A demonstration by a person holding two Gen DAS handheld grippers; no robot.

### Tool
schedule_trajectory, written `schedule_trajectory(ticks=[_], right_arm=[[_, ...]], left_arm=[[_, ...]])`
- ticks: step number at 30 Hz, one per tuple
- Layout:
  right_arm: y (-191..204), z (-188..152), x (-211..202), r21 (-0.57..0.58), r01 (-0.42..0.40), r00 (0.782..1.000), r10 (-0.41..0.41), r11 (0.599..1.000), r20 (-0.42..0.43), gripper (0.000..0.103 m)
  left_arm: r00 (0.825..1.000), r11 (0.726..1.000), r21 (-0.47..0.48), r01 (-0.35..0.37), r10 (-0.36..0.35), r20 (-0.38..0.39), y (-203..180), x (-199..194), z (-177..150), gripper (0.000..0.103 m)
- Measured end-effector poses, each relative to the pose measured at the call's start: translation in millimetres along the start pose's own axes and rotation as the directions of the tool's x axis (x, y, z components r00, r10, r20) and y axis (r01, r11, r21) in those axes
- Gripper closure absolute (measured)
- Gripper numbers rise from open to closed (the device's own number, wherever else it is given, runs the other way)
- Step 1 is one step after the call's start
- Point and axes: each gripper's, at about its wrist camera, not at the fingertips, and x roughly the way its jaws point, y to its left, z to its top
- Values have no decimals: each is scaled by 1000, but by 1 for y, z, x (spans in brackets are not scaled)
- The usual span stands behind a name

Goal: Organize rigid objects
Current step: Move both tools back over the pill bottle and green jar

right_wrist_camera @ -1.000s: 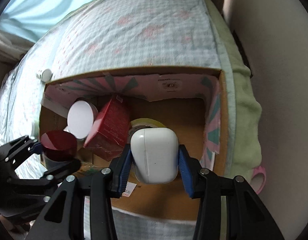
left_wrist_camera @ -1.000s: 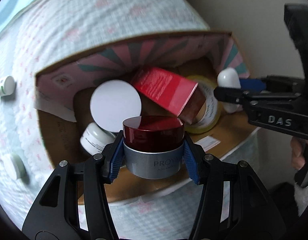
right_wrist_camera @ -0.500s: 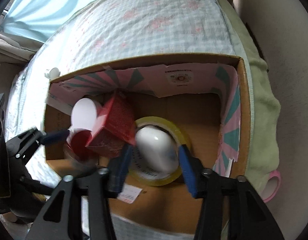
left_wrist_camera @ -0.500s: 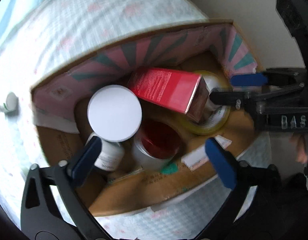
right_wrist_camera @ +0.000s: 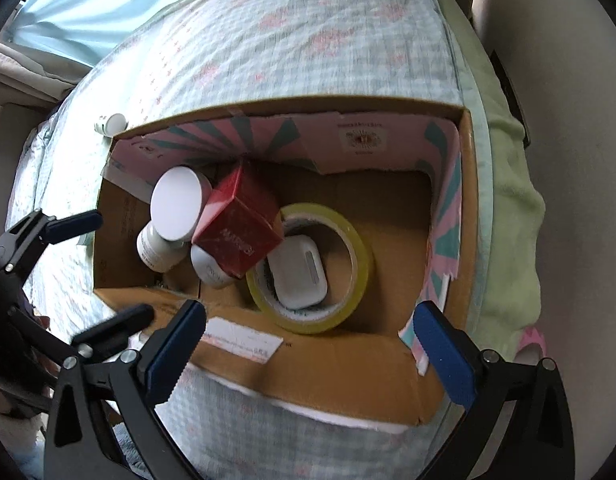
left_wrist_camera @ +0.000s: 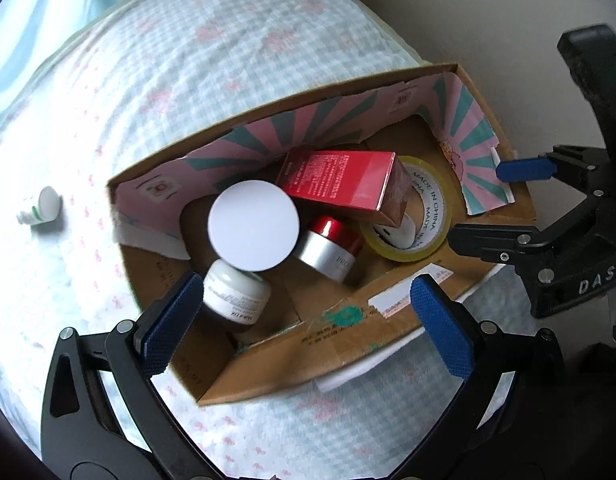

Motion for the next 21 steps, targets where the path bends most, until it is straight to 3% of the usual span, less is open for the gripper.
schedule_trajectory(ticks=[4, 9, 12, 21], right_arm=[[3, -5, -9, 12, -56, 998, 56, 998, 3, 0], [22, -9, -38, 16, -7, 999, 7, 1000, 40, 0], [29, -9, -51, 56, -42, 999, 41, 998, 12, 0], [79, -17, -91, 55, 26, 989, -34, 998, 147, 0]], left_arm=[[1000, 999, -37, 2, -1, 7, 9, -19, -10, 0], [999, 995, -101, 4, 0, 35, 28, -54, -28, 0], [997, 991, -129, -19, 29, 75, 44, -80, -42, 0], [984, 965, -255, -68, 107, 142, 116, -145, -99, 0]])
